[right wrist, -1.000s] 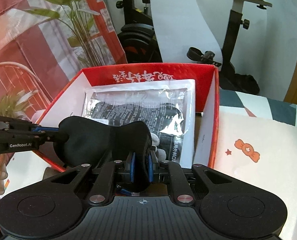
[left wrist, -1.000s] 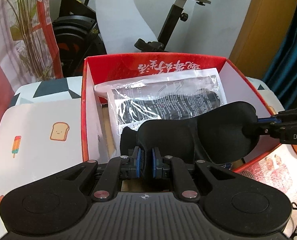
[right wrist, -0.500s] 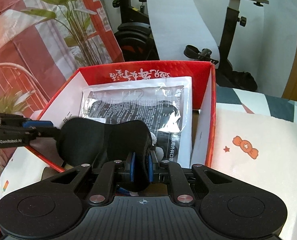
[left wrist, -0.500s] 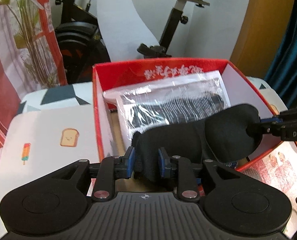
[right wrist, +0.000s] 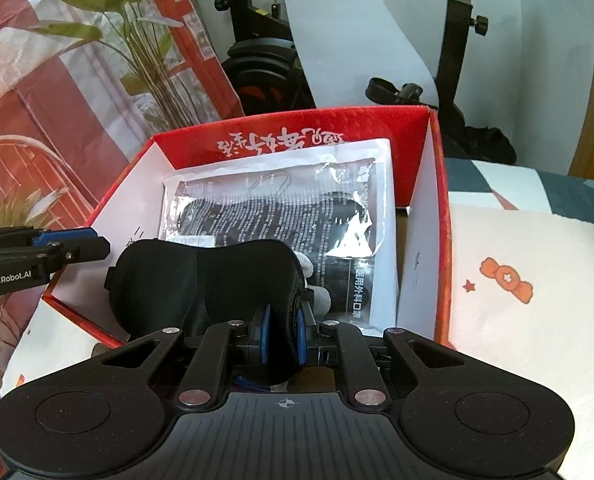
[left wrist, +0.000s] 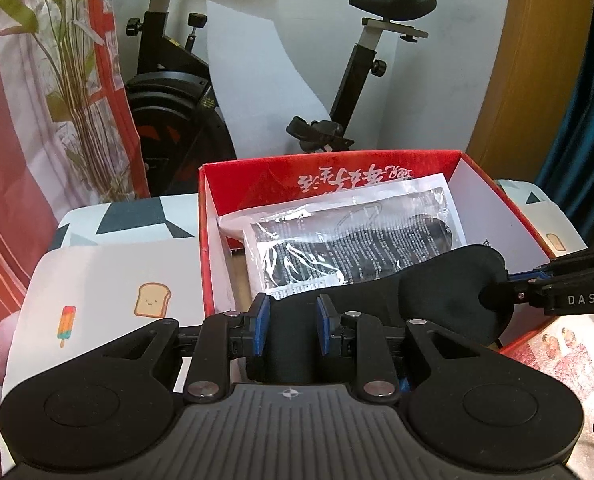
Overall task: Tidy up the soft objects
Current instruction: 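Open both tools to release the mask in the box and withdraw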
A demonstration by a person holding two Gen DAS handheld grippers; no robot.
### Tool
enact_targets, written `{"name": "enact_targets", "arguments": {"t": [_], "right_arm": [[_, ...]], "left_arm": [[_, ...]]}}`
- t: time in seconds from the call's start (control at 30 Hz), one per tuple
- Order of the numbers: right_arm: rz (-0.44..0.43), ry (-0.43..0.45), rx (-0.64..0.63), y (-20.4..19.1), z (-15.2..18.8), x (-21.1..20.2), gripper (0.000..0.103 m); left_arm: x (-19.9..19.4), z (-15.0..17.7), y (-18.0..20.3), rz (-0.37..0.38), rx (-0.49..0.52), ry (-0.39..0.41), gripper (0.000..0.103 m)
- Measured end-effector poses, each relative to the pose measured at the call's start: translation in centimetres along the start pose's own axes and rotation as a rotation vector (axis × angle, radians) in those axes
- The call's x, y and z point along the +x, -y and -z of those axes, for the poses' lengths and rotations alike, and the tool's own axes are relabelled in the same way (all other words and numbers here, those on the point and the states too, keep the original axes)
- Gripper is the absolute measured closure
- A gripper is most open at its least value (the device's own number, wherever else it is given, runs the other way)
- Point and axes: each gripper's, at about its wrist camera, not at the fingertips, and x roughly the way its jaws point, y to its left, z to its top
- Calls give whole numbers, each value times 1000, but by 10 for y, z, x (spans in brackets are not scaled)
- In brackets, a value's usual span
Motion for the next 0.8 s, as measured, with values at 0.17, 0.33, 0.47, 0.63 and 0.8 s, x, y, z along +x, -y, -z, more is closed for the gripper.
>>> {"name": "enact_targets", "arguments": {"t": [0.17,0.33,0.47,0.63,0.8], "right_arm": [[22,-3,4,2,1,1,89],[103,14,-117,-11,4,-3,79],[173,56,-175,-17,4,-7,68],[192,118,-178,-16,6,-21,59],[151,173,-153,-18,13,-40,58]], "left_arm": [[0,1,-1,-4,-7,5,76],[-2,3,-2,-10,-18,20,68],[-7,5,1,-8,-10,31,67],[-16,10,4,-7,2,52,65],[-31,17,7,-13,-2,88,63]]}}
